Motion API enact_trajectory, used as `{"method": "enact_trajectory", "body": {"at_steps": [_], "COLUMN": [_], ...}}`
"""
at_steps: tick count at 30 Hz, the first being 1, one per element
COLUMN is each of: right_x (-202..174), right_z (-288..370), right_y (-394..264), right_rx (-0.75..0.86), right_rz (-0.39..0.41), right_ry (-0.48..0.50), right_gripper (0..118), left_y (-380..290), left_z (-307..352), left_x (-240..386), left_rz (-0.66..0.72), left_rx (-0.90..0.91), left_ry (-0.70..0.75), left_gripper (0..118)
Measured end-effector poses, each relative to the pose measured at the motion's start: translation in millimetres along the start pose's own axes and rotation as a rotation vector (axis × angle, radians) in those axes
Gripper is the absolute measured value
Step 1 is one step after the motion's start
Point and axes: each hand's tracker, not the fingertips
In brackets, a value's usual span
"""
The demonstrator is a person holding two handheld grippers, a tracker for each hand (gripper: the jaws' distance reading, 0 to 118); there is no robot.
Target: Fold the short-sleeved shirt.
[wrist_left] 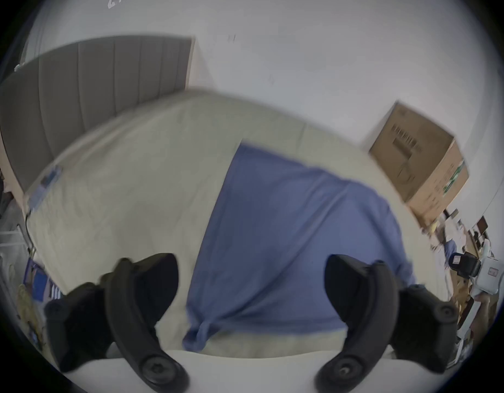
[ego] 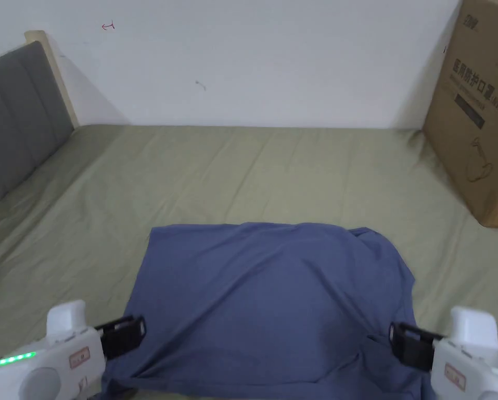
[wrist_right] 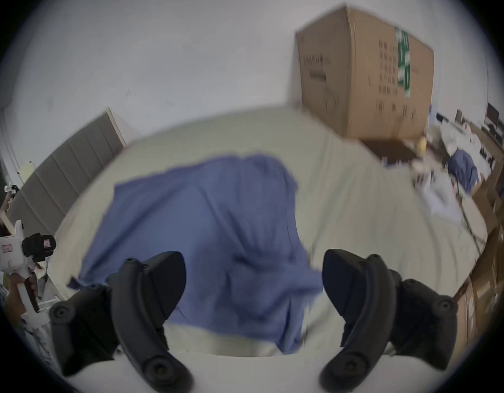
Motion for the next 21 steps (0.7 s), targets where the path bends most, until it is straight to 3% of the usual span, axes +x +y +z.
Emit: {"method": "enact_trajectory", "body": {"at_steps": [9, 11, 12, 15, 16, 17, 21], "right_x": [-44.0, -51.9, -54.6, -63.3, -64.2, -64.4, -64.3], "right_z": [51.0, 55.8, 57.8, 60.1, 60.1, 60.9, 62.0], "right_y": [72.6, 73.5, 73.4, 70.1, 68.9, 67.0, 65.1], "right_rx": [0.38, 0.414, 0.413, 0.428, 0.429, 0.437, 0.447], "right_rz": [0.081, 0.115, 0.124, 0.146, 0.145, 0.136, 0.145], "right_ry": [-0.016, -0.041, -0.038, -0.055, -0.055, -0.054, -0.061], "right_gripper": [108, 91, 69, 43, 9, 0, 0], "left_y": [70.9, 71.6, 70.5, 63.2, 61.6, 58.8, 54.3], "left_z": [53.6, 57.2, 57.1, 58.1, 55.2, 55.2, 53.6], "left_x": [68.4, 79.4, 82.9, 90.7, 91.6, 94.3, 96.6], "left_rz": [-0.14, -0.177, -0.191, -0.205, -0.213, -0.214, -0.218], "left_rx": [0.397, 0.434, 0.448, 0.457, 0.453, 0.446, 0.396], "left_ry": [-0.068, -0.059, -0.057, -0.078, -0.085, -0.091, -0.102], "left_gripper": [107, 96, 81, 56, 15, 0, 0]}}
